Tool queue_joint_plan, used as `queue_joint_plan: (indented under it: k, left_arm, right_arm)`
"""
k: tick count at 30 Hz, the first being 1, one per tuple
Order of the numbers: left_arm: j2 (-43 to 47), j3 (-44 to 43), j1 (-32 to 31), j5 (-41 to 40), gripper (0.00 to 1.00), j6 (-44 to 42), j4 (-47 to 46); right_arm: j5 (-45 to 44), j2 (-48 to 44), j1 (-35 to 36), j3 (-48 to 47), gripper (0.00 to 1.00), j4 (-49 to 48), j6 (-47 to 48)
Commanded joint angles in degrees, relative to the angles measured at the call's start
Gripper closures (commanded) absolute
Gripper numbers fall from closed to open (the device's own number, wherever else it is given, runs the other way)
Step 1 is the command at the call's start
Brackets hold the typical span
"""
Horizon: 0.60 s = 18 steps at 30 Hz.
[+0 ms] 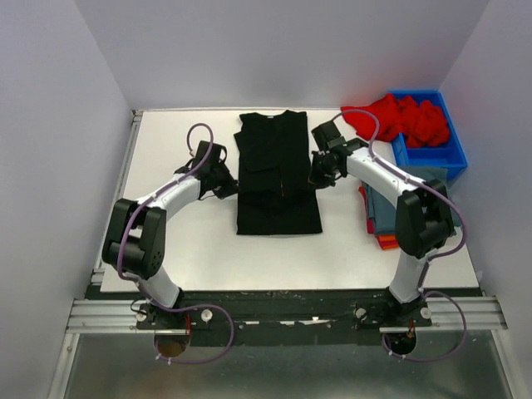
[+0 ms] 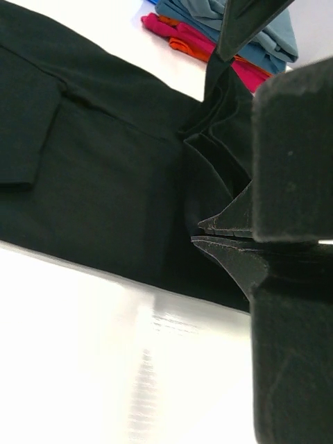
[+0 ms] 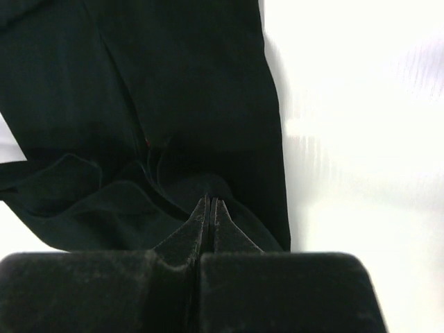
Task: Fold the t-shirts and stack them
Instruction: Fold the folded rectangular tshirt in 1/3 of the way
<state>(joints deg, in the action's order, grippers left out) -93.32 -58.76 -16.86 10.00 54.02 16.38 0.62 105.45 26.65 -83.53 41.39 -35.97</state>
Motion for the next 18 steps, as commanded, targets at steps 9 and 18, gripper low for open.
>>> queue_joint_plan:
  k: [9,18]
  left_arm:
    - [-2.9,-11.0,2.8,0.5,1.00,-3.0,1.6]
    - [-12.0,-18.1,3.9,2.3,0.99,-3.6,1.0]
  right_arm:
    - [2.6,5.6,-4.2,-13.1,0.99,2.0,2.9]
    - [3.8,15.0,-6.6,-23.7,0.98,4.0,3.7]
